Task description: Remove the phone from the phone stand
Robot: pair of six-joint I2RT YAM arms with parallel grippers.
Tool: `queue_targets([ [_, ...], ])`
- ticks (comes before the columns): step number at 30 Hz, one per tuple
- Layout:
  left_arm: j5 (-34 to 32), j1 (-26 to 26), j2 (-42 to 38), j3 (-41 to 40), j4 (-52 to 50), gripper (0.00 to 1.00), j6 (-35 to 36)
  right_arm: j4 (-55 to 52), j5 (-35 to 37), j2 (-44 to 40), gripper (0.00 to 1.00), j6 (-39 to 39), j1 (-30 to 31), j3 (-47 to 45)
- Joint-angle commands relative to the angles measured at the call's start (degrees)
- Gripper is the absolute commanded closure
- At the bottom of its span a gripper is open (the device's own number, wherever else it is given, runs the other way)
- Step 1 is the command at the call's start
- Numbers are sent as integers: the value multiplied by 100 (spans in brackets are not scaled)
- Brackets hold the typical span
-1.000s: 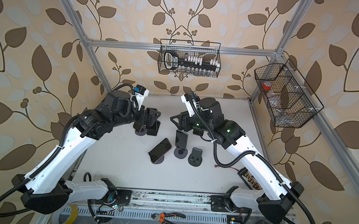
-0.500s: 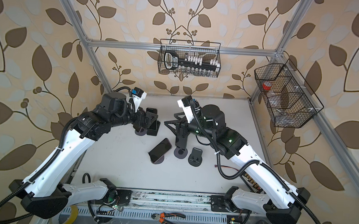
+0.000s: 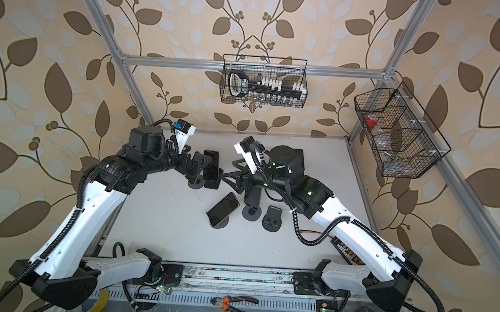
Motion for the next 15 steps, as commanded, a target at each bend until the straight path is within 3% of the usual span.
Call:
queue_targets([
  [1, 541, 199, 34, -141, 325, 1, 180, -57, -136, 151, 31, -314, 45, 434],
  [8, 1058, 759, 1, -568, 999, 1, 93, -220, -76, 254, 29, -765, 64, 692],
  [15, 1384, 1190, 70, -846, 1194, 1, 119, -83, -86, 457, 28, -730, 72, 609],
])
